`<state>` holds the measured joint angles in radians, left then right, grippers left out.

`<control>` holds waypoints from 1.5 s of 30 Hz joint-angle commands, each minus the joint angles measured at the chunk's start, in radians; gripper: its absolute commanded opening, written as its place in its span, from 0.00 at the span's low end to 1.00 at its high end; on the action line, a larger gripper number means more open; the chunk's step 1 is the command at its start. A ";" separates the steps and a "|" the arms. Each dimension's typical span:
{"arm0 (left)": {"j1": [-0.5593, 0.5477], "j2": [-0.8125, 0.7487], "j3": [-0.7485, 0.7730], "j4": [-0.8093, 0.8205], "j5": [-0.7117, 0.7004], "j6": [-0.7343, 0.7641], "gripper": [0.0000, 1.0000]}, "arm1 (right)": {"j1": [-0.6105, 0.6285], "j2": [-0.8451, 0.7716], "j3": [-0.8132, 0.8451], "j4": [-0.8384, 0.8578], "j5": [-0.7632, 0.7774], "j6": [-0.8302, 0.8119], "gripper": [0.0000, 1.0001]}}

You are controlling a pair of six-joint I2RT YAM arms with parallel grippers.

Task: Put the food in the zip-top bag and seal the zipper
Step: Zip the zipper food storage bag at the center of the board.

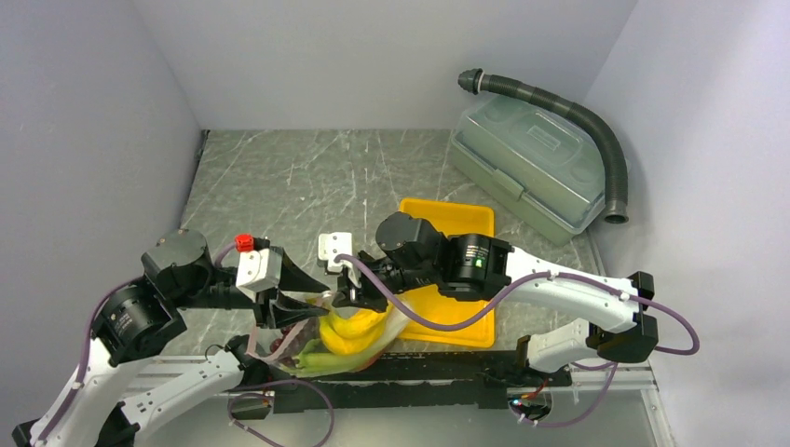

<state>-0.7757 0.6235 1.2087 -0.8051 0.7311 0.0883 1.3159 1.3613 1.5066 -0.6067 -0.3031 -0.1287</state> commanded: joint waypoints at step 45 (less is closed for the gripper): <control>-0.001 0.012 0.023 0.029 -0.096 -0.007 0.00 | -0.009 -0.057 0.012 0.098 -0.023 -0.011 0.35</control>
<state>-0.7757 0.6453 1.2072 -0.8177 0.6361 0.0891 1.3090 1.3041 1.5082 -0.5365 -0.2981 -0.1219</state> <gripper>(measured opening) 0.044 0.342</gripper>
